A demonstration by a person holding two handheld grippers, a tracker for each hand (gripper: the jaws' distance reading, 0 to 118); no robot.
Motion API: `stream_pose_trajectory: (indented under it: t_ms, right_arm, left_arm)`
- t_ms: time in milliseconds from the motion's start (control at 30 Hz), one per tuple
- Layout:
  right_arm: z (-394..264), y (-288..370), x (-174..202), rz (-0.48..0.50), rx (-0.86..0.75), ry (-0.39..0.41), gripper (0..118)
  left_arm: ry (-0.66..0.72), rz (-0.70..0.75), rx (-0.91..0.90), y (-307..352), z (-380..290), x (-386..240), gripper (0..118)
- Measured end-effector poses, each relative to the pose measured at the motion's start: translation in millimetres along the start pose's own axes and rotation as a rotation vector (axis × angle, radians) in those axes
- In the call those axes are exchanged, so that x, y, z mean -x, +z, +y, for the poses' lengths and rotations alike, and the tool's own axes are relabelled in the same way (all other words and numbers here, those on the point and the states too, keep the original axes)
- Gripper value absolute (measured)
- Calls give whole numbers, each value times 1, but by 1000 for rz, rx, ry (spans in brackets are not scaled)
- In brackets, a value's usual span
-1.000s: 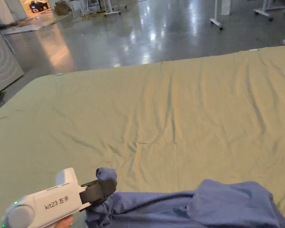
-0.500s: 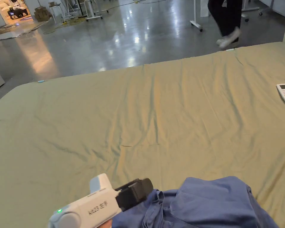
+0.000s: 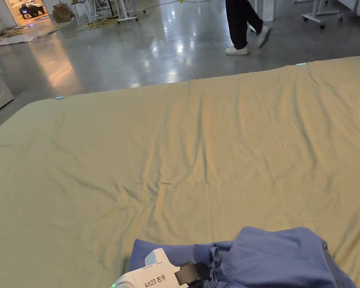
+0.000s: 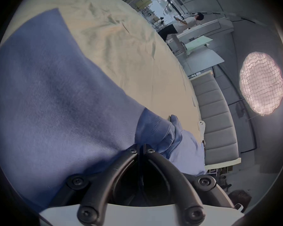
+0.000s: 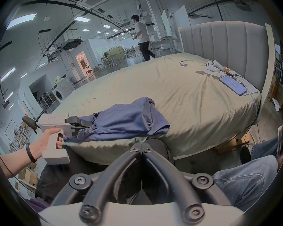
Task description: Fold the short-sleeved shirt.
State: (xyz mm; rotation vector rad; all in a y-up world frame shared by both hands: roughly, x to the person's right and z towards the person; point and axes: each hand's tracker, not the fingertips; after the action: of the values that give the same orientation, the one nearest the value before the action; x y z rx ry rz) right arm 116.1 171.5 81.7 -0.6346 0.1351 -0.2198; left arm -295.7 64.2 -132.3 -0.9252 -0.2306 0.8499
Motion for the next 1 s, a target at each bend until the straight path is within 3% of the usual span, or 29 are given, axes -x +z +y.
stream_pose_trajectory:
  t_ms: [100,133,167,200,233,267,300,500,600,667,733,767,800,867,933,1000]
  right_arm:
    - [0,0,0,-7,8,14,0]
    - [0,0,-1,-7,8,15,0]
    - [0,0,-2,-7,7,13,0]
    - [0,-1,-3,-5,8,8,0]
    - [0,-2,-4,-2,9,2,0]
    - [-1,-4,-5,3,12,-8,0]
    - [-1,-6,-5,7,15,-15,0]
    - [1,-11,-2,19,21,-35,0]
    - [4,-10,2,32,19,-37,0]
    - [5,-9,3,41,9,-53,0]
    - [7,-9,4,47,4,-74,0]
    - [7,-9,4,50,5,-81,0]
    - [7,-9,4,49,6,-82,0]
    - [9,-7,6,40,6,-71,0]
    - [9,-4,7,39,5,-54,0]
    - [10,-4,6,41,9,-46,0]
  left_arm:
    - [-47,-58,-42,22,12,1,6]
    - [-64,-72,-75,36,23,5,12]
    - [-65,-78,-104,50,32,10,26]
    - [-54,-80,-133,63,41,16,48]
    - [-36,-75,-158,73,48,23,81]
    - [-14,-67,-186,90,55,29,101]
    - [17,-57,-206,100,62,40,110]
    - [306,-12,-157,111,85,104,107]
    - [281,-122,-107,104,73,74,105]
    - [274,-168,-82,98,71,59,85]
    - [293,-216,-27,87,63,50,78]
    - [259,-159,-3,82,56,43,71]
    - [215,-111,8,82,70,52,59]
    - [157,-49,1,83,61,48,15]
    - [275,-147,-21,87,66,63,15]
    - [271,-135,-30,94,62,60,13]
